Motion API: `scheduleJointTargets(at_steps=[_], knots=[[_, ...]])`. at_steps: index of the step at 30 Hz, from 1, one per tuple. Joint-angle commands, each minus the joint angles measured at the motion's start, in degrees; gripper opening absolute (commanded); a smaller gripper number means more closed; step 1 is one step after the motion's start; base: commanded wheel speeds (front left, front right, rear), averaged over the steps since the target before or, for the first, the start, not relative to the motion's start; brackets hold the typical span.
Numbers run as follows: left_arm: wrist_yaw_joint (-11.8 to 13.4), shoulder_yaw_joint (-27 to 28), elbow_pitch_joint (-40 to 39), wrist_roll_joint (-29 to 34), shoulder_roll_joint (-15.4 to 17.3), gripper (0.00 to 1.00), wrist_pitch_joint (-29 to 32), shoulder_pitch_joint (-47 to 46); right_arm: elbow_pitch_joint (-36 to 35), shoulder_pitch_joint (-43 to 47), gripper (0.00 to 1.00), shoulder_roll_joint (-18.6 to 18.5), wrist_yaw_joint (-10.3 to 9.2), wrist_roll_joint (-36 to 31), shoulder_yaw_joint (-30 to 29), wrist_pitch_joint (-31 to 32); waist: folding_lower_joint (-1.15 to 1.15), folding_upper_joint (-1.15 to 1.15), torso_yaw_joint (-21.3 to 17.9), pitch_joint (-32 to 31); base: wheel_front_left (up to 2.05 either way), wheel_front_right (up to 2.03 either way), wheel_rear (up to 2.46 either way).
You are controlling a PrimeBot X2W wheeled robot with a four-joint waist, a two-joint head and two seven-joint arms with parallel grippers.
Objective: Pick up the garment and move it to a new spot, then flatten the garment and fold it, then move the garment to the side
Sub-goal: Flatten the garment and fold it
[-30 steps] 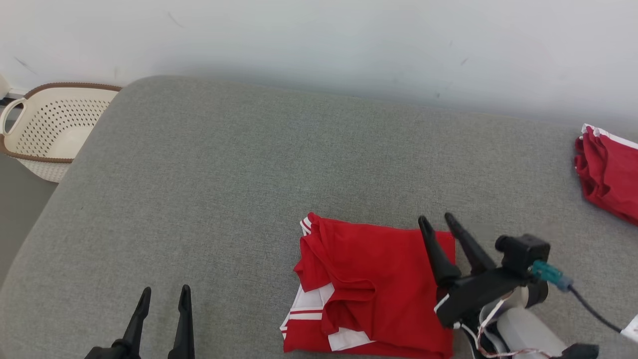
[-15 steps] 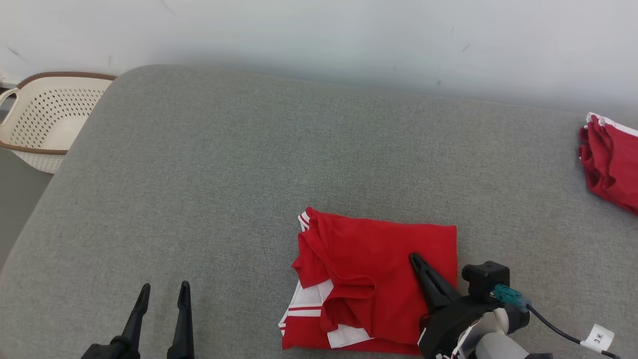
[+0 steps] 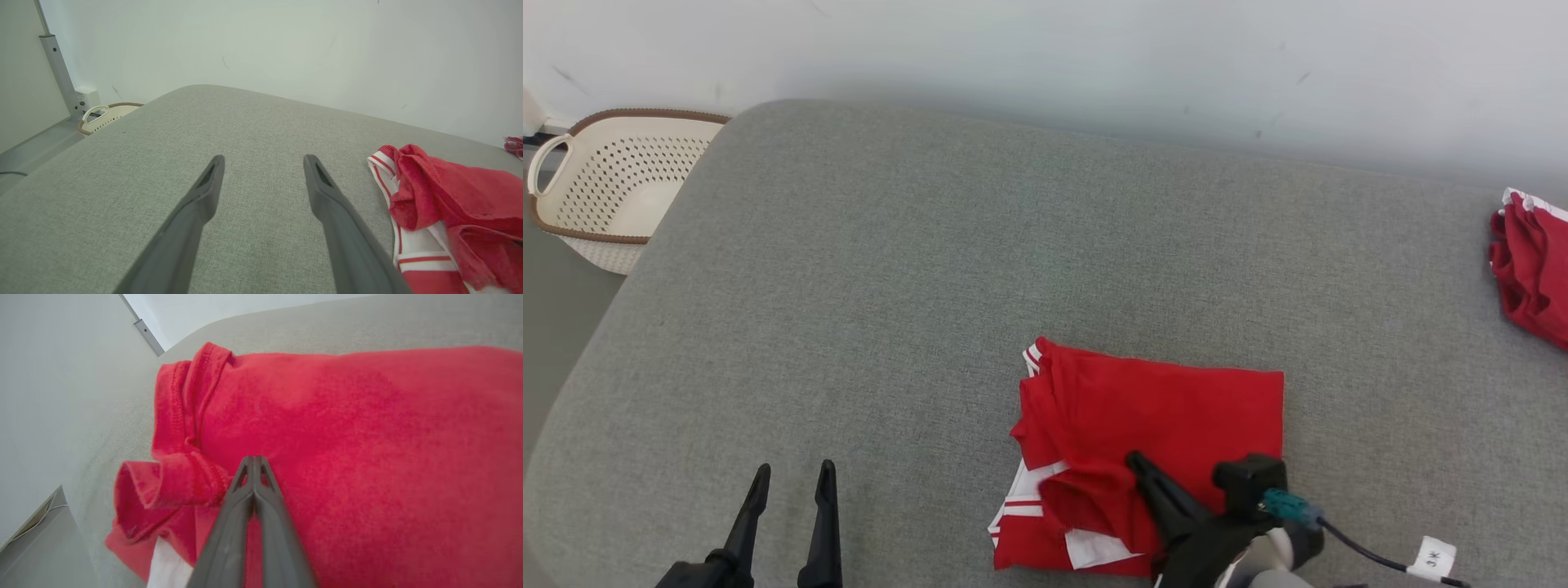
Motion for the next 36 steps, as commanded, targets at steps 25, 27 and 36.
scheduleJointTargets(at_steps=[25,27,36], knots=[[0.44,0.97,-0.52,0.09,0.03,1.00,-0.18,0.77,-7.84,-2.97,0.00,-3.00,-0.01,13.37,13.47,-0.13,0.00,0.00,-0.05,-1.01,0.00,0.00,0.00],[0.56,1.12,-0.87,0.25,0.02,1.00,-0.18,1.08,-8.81,-2.55,0.38,-3.98,-0.01,11.99,9.70,-0.13,0.00,0.00,-0.43,-1.24,0.00,0.00,0.00],[1.00,2.15,-1.79,0.99,0.03,1.00,-0.18,2.63,-11.26,0.95,1.00,-7.39,-0.01,5.28,-5.17,-0.13,0.00,0.00,-2.74,-2.60,0.00,0.00,0.00]])
